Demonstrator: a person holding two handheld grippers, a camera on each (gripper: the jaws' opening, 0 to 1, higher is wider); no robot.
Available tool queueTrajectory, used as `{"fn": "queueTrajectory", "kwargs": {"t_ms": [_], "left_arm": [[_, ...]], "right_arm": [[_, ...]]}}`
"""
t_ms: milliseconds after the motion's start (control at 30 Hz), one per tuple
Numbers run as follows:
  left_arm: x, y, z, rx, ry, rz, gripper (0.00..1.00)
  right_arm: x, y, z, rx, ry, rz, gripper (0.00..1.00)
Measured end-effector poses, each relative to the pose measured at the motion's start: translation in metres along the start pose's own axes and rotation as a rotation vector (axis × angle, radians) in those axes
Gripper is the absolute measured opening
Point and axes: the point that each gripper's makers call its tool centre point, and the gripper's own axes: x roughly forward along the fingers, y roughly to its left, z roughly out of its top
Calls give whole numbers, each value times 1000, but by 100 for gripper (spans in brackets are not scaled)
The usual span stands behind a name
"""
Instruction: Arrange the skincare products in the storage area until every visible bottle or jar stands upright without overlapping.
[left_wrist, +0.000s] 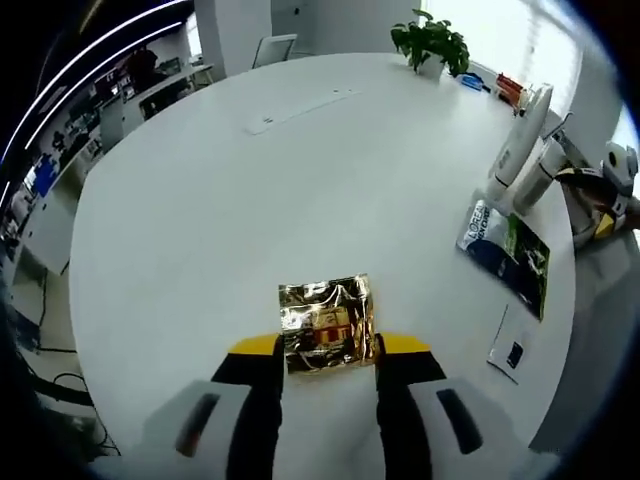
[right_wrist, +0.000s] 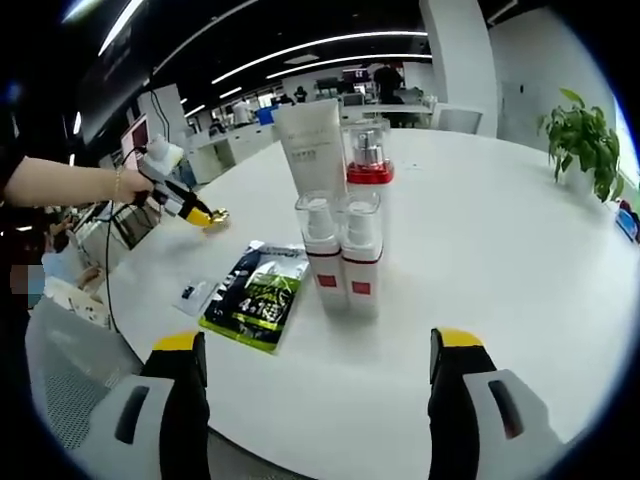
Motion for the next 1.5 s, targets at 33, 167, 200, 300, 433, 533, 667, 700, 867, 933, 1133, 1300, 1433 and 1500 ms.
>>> {"fn": "queueTrajectory", "kwargs": {"t_ms": [33,167,200,300,433,533,667,700,867,933,1133,1300,1433,1500], "left_arm": [[-3,-4,2,3,-7,-3,33],[-13,-22,11,37,-31,-23,33],[-15,-25,12,54,-35,-27,33],[-20,-34,15,92,-42,-38,33],[-34,-54,22,115,-65,-54,33],[-40,-61,22,142,-80,-66,33],[-51,-83,23,186,-82,-78,34],[-53,-89,23,206,-79,-82,34],[-60,-109,19,255,-78,-104,34],[-64,-120,19,270,-79,-108,34],[-72,-138,14,288,-89,-127,34],[-77,-158,12,315,-94,-143,34],[-78,-169,10,345,-92,-158,34],[-79,-178,11,357,-95,-169,34]], "right_arm": [[0,1,0,-1,1,3,92],[1,5,-1,-13,10,20,92],[1,7,-1,-17,9,25,91],[0,9,0,-19,2,40,88],[0,11,4,-11,-18,57,88],[0,15,6,-12,-28,78,88],[0,21,8,-32,-38,98,90],[0,22,8,-32,-40,104,90],[-1,28,9,-45,-44,131,89],[-1,32,10,-54,-47,143,88],[-1,39,10,-62,-47,178,84],[-2,49,11,-87,-49,210,82],[-1,66,15,-104,-46,282,78],[0,72,21,-93,-55,309,76]]}}
